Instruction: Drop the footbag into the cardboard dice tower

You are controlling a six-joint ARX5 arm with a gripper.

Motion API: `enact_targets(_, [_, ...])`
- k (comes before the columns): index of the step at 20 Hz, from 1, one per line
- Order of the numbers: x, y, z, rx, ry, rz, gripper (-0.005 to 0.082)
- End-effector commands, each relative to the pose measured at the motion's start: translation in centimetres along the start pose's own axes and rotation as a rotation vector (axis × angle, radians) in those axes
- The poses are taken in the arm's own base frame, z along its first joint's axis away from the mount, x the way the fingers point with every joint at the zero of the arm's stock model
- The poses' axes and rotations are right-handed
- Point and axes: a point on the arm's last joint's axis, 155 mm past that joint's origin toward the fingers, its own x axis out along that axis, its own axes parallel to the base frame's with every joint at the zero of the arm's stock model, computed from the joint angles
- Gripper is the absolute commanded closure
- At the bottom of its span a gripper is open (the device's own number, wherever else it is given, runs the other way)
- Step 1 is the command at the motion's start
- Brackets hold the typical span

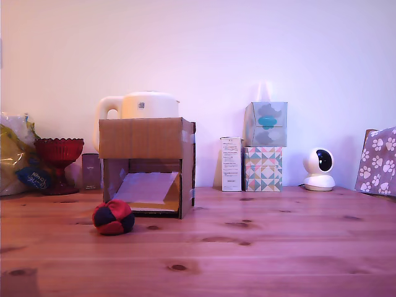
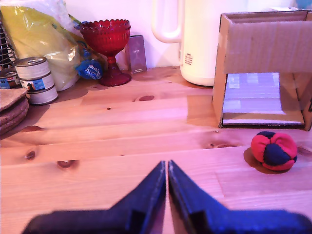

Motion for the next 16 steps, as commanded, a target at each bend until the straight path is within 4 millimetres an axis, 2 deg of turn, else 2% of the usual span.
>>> enact_targets(1, [0.1, 0.1, -0.8, -0.005, 0.017, 0.004, 0.0793])
enact_targets(9, [0.1, 0.1, -0.6, -0.006, 0.006, 0.002, 0.0793])
enact_targets(11, [0.0, -0.6, 0.8, -0.019, -0.039, -0.033, 0.0793])
enact_targets(16, [-1.6, -2.4, 6.0, -0.113, -0.145, -0.138, 0.0793])
